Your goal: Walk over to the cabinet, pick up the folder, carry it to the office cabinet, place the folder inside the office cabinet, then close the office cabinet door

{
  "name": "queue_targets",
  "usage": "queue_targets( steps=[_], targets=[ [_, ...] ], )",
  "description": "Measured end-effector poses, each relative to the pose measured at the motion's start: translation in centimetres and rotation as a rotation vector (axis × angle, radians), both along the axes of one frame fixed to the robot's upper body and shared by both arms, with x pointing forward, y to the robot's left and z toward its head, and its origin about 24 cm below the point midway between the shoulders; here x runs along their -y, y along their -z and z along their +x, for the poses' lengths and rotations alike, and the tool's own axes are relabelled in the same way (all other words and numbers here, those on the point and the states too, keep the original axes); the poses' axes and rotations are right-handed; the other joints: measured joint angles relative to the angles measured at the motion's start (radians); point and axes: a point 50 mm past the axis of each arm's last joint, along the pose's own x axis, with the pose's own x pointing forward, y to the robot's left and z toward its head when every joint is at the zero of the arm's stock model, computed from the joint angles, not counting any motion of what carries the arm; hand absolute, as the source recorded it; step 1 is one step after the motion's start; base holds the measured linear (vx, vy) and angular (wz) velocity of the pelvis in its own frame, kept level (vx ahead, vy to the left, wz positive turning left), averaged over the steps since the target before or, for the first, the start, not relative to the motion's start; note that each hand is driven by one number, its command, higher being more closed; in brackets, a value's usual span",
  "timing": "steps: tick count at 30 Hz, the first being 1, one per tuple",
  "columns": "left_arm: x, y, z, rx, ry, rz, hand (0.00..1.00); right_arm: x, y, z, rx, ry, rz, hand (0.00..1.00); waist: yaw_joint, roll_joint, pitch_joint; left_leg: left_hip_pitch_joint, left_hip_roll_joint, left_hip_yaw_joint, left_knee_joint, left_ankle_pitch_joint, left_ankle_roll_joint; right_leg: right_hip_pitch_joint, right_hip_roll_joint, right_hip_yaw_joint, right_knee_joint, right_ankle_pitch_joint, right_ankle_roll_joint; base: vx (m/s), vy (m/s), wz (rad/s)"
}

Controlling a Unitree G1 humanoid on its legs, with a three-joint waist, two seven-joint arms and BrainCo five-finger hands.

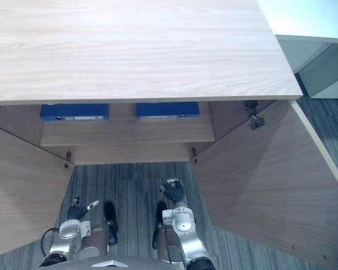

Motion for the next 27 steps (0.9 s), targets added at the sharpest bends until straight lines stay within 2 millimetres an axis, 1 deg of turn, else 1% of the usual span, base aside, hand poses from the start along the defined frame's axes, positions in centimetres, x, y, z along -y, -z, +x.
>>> queue_targets(
  steps=[2, 5, 7, 10, 12, 13, 16, 18, 19, 21, 24, 27],
  targets=[
    [-0.4, 0.5, -1.0, -0.043, 0.017, 0.011, 0.00, 0.5, 1.5, -0.6, -0.075, -0.002, -0.034, 0.00, -0.006, 0.000, -0.022, 0.040, -0.010, 0.004, -0.025, 0.005, 0.005, 0.044, -0.002, 0.004, -0.037, 0.014, 0.003, 0.04, 0.020, -0.09],
    [-0.5, 1.0, -1.9, -0.083, 0.019, 0.012, 0.00, 0.9, 3.2, -1.6, -0.168, 0.000, -0.063, 0.00, -0.006, -0.002, -0.046, 0.080, -0.020, 0.004, -0.055, 0.012, 0.003, 0.074, -0.005, 0.009, -0.058, 0.020, 0.005, -0.01, 0.012, -0.02],
    [-0.5, 1.4, -2.8, -0.107, 0.020, 0.005, 0.00, 1.7, 4.6, -2.7, -0.257, 0.026, -0.080, 0.00, -0.001, -0.008, -0.064, 0.116, -0.034, 0.002, -0.098, 0.020, -0.010, 0.085, -0.008, 0.026, -0.066, 0.021, 0.008, -0.05, 0.030, -0.17],
    [-0.3, 2.0, -3.8, -0.156, 0.023, -0.012, 0.00, 2.9, 5.9, -4.1, -0.354, 0.083, -0.091, 0.00, -0.001, -0.012, -0.078, 0.159, -0.058, -0.016, -0.150, 0.030, -0.019, 0.095, -0.015, 0.051, -0.076, 0.019, 0.012, -0.05, 0.039, -0.23],
    [-0.4, 2.1, -4.2, -0.167, 0.014, -0.017, 0.00, 3.4, 6.4, -4.8, -0.391, 0.114, -0.086, 0.00, -0.003, -0.013, -0.089, 0.180, -0.071, -0.034, -0.178, 0.033, -0.020, 0.097, -0.018, 0.058, -0.079, 0.020, 0.013, -0.04, 0.045, -0.23],
    [-0.5, 2.2, -4.6, -0.177, 0.013, -0.018, 0.00, 3.7, 6.9, -5.6, -0.426, 0.134, -0.079, 0.00, -0.009, -0.014, -0.100, 0.182, -0.073, -0.034, -0.187, 0.035, -0.017, 0.098, -0.020, 0.059, -0.080, 0.019, 0.013, -0.03, 0.038, -0.09],
    [-0.5, 2.5, -5.1, -0.204, 0.031, -0.027, 0.00, 4.2, 7.5, -6.6, -0.482, 0.208, -0.039, 0.00, -0.019, -0.018, -0.113, 0.195, -0.076, -0.032, -0.189, 0.035, -0.017, 0.111, -0.022, 0.062, -0.084, 0.019, 0.014, 0.00, 0.019, -0.04],
    [-0.4, 2.6, -5.2, -0.213, 0.042, -0.026, 0.00, 4.8, 7.7, -7.1, -0.500, 0.256, -0.018, 0.00, -0.022, -0.017, -0.114, 0.217, -0.078, -0.033, -0.189, 0.034, -0.016, 0.132, -0.022, 0.064, -0.085, 0.016, 0.018, 0.01, 0.008, -0.02],
    [-0.4, 2.6, -5.3, -0.219, 0.053, -0.028, 0.00, 5.2, 8.0, -7.6, -0.525, 0.292, -0.006, 0.00, -0.022, -0.014, -0.124, 0.225, -0.079, -0.029, -0.190, 0.031, -0.013, 0.136, -0.022, 0.075, -0.084, 0.013, 0.021, 0.02, 0.015, -0.08],
    [-0.4, 2.6, -5.4, -0.224, 0.056, -0.032, 0.00, 5.6, 8.1, -7.9, -0.537, 0.330, 0.014, 0.00, -0.025, -0.012, -0.125, 0.234, -0.081, -0.023, -0.190, 0.028, -0.010, 0.142, -0.022, 0.082, -0.085, 0.013, 0.022, 0.02, 0.015, -0.12],
    [-0.5, 2.7, -5.5, -0.234, 0.059, -0.030, 0.00, 6.2, 8.3, -8.3, -0.548, 0.401, 0.053, 0.00, -0.030, -0.008, -0.128, 0.253, -0.080, 0.006, -0.190, 0.017, -0.009, 0.146, -0.019, 0.113, -0.082, 0.012, 0.024, 0.03, 0.016, -0.32],
    [-0.5, 2.9, -5.9, -0.257, 0.071, -0.030, 0.00, 7.1, 8.3, -9.2, -0.550, 0.506, 0.109, 0.00, -0.043, -0.006, -0.134, 0.279, -0.079, 0.055, -0.189, -0.001, -0.013, 0.146, -0.014, 0.162, -0.081, 0.017, 0.025, 0.03, 0.017, -0.48]
  ],
)
